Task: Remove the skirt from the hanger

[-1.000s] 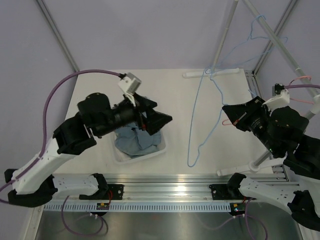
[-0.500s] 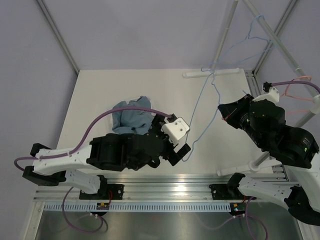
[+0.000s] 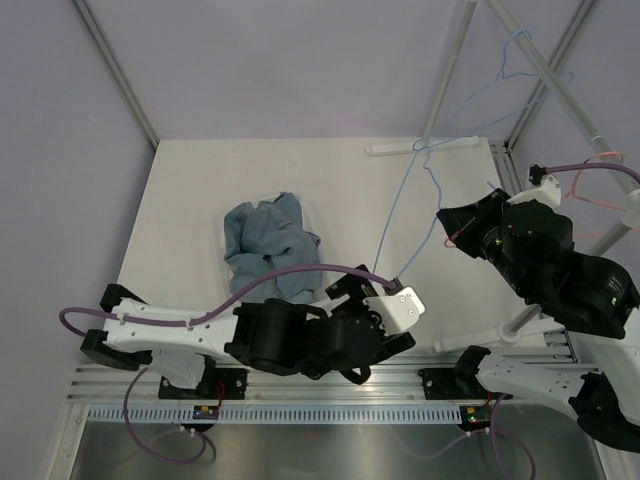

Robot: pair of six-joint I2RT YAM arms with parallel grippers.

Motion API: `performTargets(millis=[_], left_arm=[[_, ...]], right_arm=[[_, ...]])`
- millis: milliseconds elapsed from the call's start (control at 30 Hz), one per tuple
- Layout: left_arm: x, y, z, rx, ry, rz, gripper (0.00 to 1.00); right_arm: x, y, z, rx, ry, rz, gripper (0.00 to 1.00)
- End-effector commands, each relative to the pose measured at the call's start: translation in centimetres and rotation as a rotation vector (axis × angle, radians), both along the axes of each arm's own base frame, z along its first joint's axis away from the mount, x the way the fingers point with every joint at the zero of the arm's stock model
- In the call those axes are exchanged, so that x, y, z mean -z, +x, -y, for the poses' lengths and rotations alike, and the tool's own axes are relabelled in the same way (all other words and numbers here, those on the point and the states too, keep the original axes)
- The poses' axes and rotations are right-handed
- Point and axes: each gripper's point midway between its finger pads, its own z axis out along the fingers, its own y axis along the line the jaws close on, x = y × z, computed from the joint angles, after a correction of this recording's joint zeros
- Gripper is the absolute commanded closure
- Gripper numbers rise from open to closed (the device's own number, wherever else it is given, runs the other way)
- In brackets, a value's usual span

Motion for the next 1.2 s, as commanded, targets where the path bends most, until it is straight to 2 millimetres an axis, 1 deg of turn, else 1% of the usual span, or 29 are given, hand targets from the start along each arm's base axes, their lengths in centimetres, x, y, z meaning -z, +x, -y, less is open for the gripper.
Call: performTargets(millis=[0, 67, 133, 167, 200, 233, 267, 300, 333, 500, 600, 633, 667, 767, 867, 1000, 1033, 1133, 1167], left_arm=[[-1.1, 1.0, -0.3, -0.091, -0.024, 0.032, 0.05], [-0.5, 1.7, -0.3, -0.147, 0.011, 0.06, 0.03], [0.2, 2.1, -0.8, -0.181, 0.063, 0.086, 0.03], [-0.2, 2.4, -0.9, -0.207, 0.065, 0.106, 0.03], [0.6, 2.6, -0.7, -0.218, 0.108, 0.124, 0.03], [0.8, 2.7, -0.6, -0.231, 0.12, 0.133, 0.02], [0.3, 3.0, -0.6, -0.25, 0.117, 0.147, 0.02], [1.0, 3.1, -0.5, -0.259, 0.152, 0.163, 0.03], [1.0, 3.2, -0.4, -0.271, 0.154, 0.169, 0.03], [0.5, 3.9, -1.0, -0.34, 0.14, 0.216, 0.06], [-0.3, 4.3, -1.8, -0.374, 0.12, 0.24, 0.07], [-0.3, 4.4, -2.0, -0.382, 0.117, 0.245, 0.07], [-0.7, 4.4, -2.4, -0.389, 0.106, 0.253, 0.07], [-1.0, 4.5, -2.6, -0.391, 0.087, 0.257, 0.09], [-1.4, 4.5, -2.8, -0.396, 0.071, 0.271, 0.15], [-1.9, 4.2, -2.7, -0.385, 0.06, 0.294, 0.28], [-2.0, 4.2, -2.7, -0.389, 0.059, 0.299, 0.36], [-1.9, 4.3, -2.6, -0.392, 0.072, 0.316, 0.46], [-2.1, 4.4, -2.6, -0.394, 0.068, 0.318, 0.59]], right_arm=[[-1.3, 0.1, 0.5, 0.034, 0.053, 0.032, 1.0], [-1.5, -0.1, 0.4, 0.024, 0.061, 0.034, 1.0], [-1.8, -0.3, 0.5, 0.018, 0.07, 0.038, 1.0], [-1.8, -0.4, 0.5, 0.016, 0.074, 0.039, 1.0], [-1.9, -0.5, 0.4, 0.01, 0.079, 0.039, 1.0], [-1.9, -0.4, 0.4, 0.009, 0.08, 0.038, 1.0], [-2.0, -0.5, 0.3, 0.006, 0.085, 0.037, 1.0], [-1.9, -0.5, 0.3, 0.006, 0.084, 0.035, 1.0], [-1.9, -0.6, 0.4, 0.006, 0.085, 0.036, 1.0], [-1.6, -0.7, 0.7, 0.016, 0.078, 0.03, 1.0], [-1.5, -0.6, 1.0, 0.028, 0.072, 0.03, 1.0], [-1.5, -0.6, 1.0, 0.029, 0.07, 0.03, 1.0], [-1.4, -0.6, 1.0, 0.027, 0.066, 0.029, 1.0], [-1.4, -0.4, 0.7, 0.029, 0.066, 0.028, 1.0], [-1.2, -0.2, 0.4, 0.028, 0.062, 0.022, 1.0], [-1.1, 0.0, 0.0, 0.023, 0.064, 0.014, 1.0], [-1.0, 0.1, -0.1, 0.022, 0.063, 0.011, 1.0], [-1.1, 0.1, -0.3, 0.015, 0.074, 0.012, 1.0], [-1.2, 0.1, -0.4, 0.015, 0.077, 0.012, 1.0]])
